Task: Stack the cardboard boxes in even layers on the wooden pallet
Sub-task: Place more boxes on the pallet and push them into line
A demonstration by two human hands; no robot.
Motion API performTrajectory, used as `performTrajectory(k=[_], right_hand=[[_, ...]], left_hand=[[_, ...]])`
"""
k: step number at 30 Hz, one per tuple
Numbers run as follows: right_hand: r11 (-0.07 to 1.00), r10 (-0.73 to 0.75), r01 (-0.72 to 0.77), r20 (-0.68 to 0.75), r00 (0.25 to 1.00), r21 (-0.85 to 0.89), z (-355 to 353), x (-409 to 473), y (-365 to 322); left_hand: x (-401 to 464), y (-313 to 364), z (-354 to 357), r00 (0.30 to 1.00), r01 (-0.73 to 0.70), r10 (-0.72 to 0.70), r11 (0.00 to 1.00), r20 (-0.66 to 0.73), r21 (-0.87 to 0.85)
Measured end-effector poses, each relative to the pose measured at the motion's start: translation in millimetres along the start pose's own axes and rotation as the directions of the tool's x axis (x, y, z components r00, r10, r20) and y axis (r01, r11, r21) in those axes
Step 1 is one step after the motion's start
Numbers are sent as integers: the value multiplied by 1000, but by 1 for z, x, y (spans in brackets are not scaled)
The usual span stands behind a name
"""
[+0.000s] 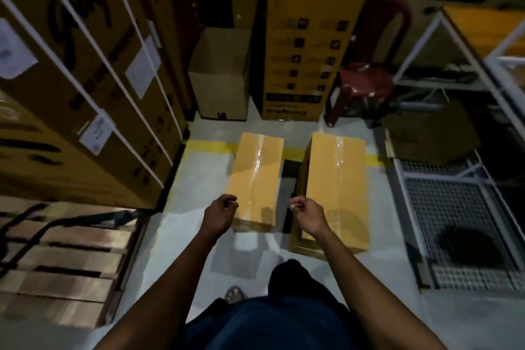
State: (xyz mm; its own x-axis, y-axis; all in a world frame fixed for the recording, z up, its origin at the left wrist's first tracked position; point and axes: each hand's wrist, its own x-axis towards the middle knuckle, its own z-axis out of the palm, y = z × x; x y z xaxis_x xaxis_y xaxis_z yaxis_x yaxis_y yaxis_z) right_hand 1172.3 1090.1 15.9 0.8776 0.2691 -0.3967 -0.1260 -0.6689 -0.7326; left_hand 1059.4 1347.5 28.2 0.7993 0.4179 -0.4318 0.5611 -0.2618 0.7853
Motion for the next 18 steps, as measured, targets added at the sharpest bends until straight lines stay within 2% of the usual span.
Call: performTrajectory(k=[7,18], right_hand=[[999,46,-45,-26,999,25,8,8,-8],[998,66,-67,34,997,22,19,94,-9]], left_hand=[[30,12,-11,999,-12,10,999,49,36],[116,26,-4,997,11,-21,989,69,145]])
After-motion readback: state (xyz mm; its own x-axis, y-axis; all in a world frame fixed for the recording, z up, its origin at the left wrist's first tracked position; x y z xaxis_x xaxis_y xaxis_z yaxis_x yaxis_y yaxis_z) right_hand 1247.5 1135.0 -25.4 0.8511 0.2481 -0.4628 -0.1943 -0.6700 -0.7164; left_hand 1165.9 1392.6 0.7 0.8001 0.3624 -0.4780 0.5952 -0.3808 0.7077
